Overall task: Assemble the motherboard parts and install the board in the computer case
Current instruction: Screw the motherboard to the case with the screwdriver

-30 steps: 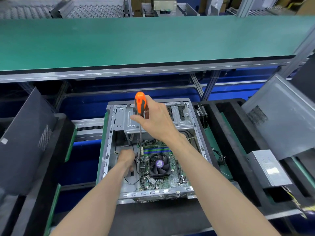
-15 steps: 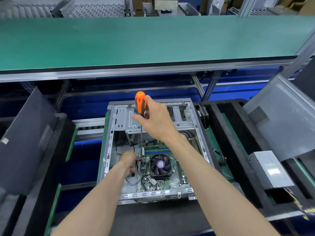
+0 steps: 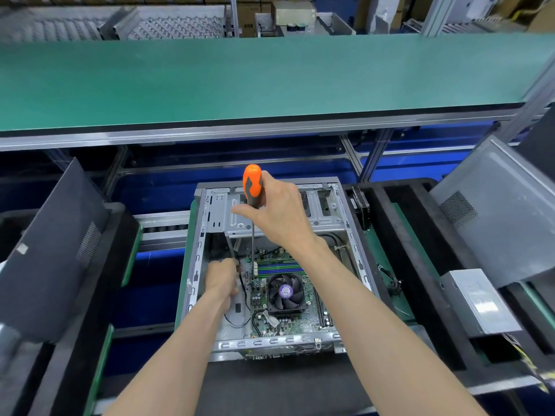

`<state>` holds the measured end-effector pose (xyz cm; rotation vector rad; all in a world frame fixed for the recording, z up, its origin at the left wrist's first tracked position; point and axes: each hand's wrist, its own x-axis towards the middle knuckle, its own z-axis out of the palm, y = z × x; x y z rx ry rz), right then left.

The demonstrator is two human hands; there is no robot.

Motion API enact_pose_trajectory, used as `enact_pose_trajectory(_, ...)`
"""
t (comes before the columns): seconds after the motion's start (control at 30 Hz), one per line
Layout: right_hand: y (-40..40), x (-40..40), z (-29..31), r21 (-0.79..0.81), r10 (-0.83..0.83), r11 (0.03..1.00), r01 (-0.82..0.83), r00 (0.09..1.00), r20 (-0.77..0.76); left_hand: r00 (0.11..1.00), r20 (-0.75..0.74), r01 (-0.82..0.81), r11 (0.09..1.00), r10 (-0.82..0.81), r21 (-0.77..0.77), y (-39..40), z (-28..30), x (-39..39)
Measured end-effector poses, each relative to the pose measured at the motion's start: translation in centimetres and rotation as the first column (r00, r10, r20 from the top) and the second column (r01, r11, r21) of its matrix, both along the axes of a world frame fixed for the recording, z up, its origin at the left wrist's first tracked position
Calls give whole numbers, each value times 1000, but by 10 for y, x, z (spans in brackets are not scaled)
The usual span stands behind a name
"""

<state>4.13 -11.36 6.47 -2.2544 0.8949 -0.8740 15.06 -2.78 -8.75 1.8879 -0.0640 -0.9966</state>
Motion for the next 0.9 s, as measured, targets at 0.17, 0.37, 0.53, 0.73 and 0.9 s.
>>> enact_pose_trajectory(0.17,6,1,-4,35,42,998,-44,998,47,996,-87,-6,988,-7,-155,2,18,-8)
enact_pose_trajectory(0.37,5,2,-4,-7,-33,999,33,999,-11,920,-393,-155,922,4,-354,16,35,-19)
enact_pose_trajectory(0.53,12,-4,-7,69,-12,998,11,1000,11,816,-578,-294,879,25,-376,22,36,-17)
enact_pose_trajectory(0.73,16,-12,-7,137,-10,990,11,1000,-9,978,-198,-9,931,-68,-364,23,32,-19)
enact_pose_trajectory(0.9,25,-10,-18,212,-5,977,14,999,-41,853,399,398,914,-337,-77,18,34,-28)
